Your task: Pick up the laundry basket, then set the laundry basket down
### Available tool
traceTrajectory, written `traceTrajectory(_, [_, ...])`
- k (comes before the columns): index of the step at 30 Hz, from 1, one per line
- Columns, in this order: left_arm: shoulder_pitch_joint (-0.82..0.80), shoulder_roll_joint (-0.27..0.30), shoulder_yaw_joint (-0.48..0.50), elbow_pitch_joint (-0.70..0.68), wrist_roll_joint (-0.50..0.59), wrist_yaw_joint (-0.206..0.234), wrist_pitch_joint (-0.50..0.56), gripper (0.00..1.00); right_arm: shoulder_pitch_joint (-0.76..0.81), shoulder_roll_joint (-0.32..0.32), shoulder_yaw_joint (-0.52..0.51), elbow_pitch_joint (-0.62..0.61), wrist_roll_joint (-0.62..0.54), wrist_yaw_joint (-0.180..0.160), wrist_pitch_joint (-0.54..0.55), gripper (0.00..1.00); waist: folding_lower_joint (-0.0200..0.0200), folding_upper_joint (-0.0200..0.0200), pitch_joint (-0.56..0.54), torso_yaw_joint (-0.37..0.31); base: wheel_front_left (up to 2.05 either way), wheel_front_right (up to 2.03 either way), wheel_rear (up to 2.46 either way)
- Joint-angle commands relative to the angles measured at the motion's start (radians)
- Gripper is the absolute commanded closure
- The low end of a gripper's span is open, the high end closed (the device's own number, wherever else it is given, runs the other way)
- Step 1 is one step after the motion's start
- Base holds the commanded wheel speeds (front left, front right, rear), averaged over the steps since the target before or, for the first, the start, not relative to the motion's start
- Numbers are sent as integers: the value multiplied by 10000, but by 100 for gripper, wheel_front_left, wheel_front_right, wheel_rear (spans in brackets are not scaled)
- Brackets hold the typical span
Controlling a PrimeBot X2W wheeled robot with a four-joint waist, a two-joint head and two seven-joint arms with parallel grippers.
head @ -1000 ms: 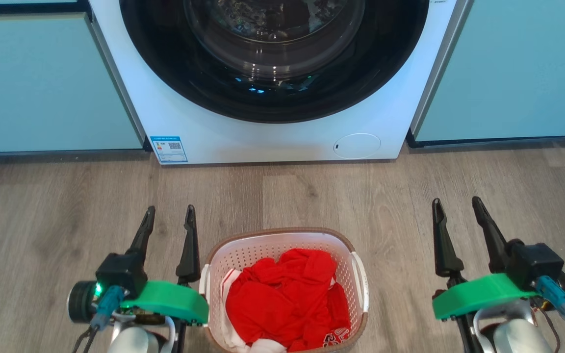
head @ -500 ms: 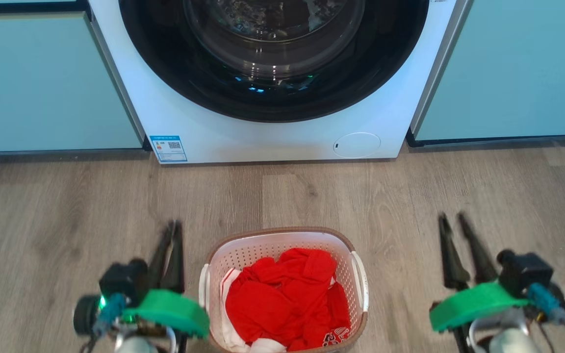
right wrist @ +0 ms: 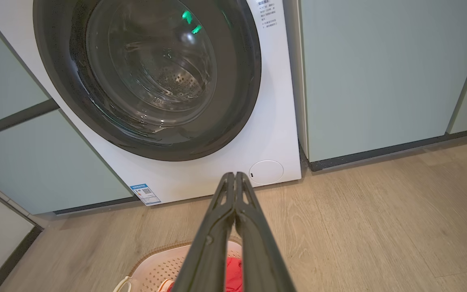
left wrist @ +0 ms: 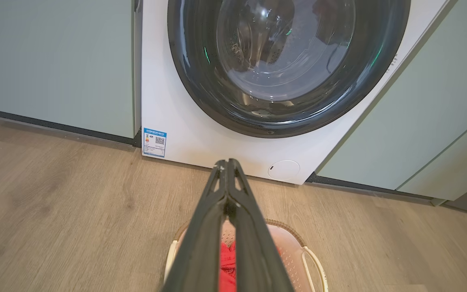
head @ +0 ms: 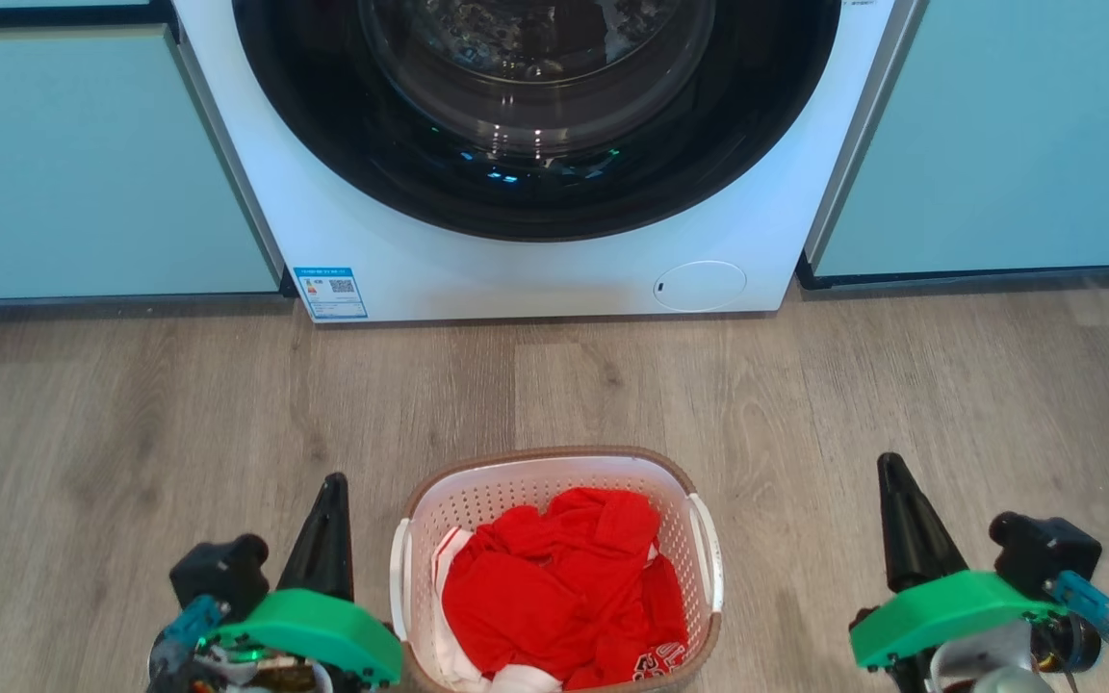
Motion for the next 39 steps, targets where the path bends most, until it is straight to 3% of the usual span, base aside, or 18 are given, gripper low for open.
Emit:
traceTrajectory(1, [-525, 80, 231, -267, -290, -69, 65, 100, -460, -121, -70, -264, 306, 9, 59, 100, 0, 0, -2, -1, 0, 0, 0])
traceTrajectory(39, [-893, 219, 1106, -3, -4447, -596, 998, 100, -876, -283, -506, 191, 4519, 30, 967, 100, 0, 0, -43, -37, 0, 0, 0])
